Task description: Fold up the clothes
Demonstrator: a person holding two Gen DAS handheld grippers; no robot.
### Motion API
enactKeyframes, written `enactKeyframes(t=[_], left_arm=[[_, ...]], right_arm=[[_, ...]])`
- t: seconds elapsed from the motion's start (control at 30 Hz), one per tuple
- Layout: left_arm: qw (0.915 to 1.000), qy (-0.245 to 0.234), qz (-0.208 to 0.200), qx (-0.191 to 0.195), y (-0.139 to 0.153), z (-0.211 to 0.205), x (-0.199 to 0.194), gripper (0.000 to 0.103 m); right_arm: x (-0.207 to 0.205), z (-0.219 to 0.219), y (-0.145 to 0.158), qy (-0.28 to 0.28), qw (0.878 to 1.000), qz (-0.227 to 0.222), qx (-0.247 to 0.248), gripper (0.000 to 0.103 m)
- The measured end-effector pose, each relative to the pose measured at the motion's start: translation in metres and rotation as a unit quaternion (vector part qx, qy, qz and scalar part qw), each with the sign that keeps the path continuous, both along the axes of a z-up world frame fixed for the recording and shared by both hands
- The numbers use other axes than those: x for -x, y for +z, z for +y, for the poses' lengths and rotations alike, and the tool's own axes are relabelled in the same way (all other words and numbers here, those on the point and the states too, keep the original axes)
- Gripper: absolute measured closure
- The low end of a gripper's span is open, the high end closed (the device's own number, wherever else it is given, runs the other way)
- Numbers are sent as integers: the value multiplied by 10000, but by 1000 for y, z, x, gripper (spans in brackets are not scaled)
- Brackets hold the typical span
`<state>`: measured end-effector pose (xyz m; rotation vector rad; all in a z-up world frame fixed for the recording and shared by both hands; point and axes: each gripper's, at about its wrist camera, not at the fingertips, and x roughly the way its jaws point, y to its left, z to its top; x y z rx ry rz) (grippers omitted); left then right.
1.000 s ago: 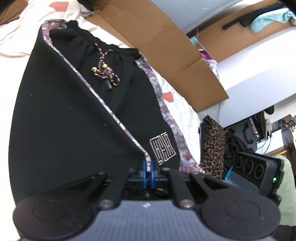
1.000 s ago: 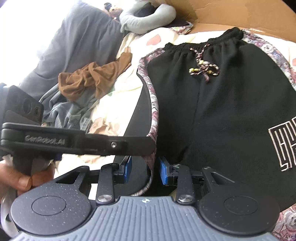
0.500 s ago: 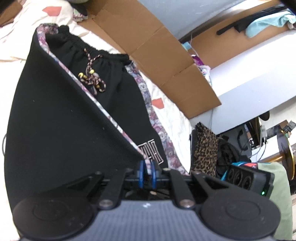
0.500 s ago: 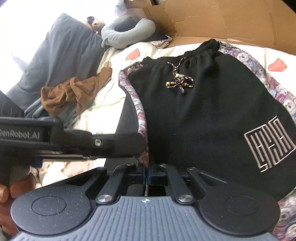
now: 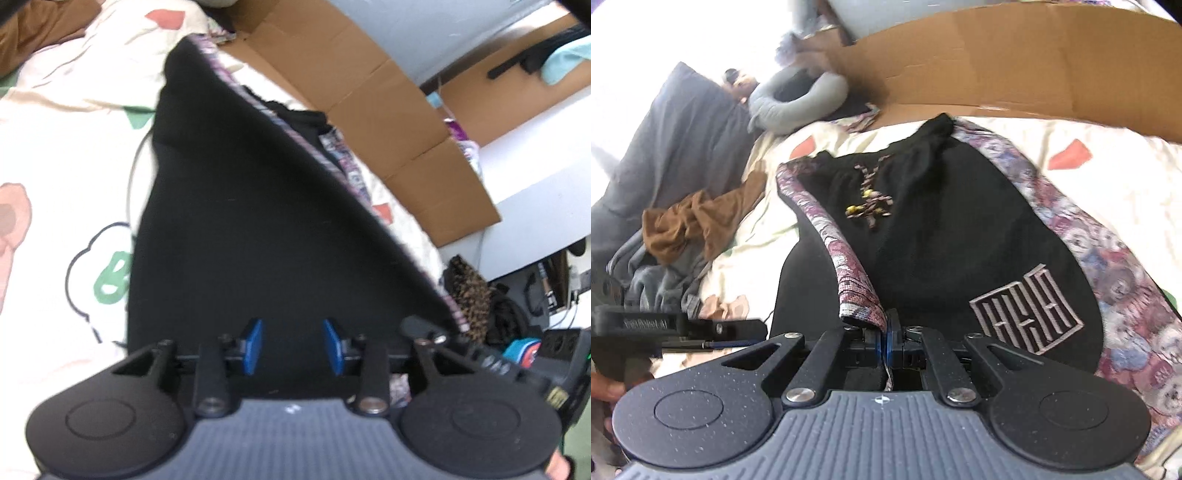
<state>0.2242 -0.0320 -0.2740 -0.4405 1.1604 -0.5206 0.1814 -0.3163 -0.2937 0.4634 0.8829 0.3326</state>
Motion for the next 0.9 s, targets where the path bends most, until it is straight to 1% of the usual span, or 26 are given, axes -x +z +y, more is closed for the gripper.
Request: enactKeyframes(t=[0.07, 0.27, 0.43, 0.53, 0.63, 0.8, 0.9], left_arm=[[9999, -19, 55, -103, -5, 2, 0, 60], [9987, -120, 318, -384, -22, 11, 4, 60], [9964, -249, 521, -622, -33, 19, 10, 60], [9955, -308, 605, -667, -37, 22, 14, 60], [9942, -378, 704, -717, -41, 24, 17, 60], [9909, -577, 935, -774, -50, 23, 21, 60], [9885, -731, 1042, -818, -53, 22, 22, 60]], right_arm=[[1, -12, -3, -135, 9998, 99, -58, 102], [17, -39, -10, -447, 9980, 424, 169, 102], [36, -55, -21, -760, 9953, 589, 125, 102], [45, -64, -28, -949, 9932, 666, 107, 102], [51, -73, -32, -994, 9921, 729, 225, 102], [57, -93, -40, -1228, 9883, 845, 312, 102], [57, -103, -50, -1458, 9841, 924, 412, 102]])
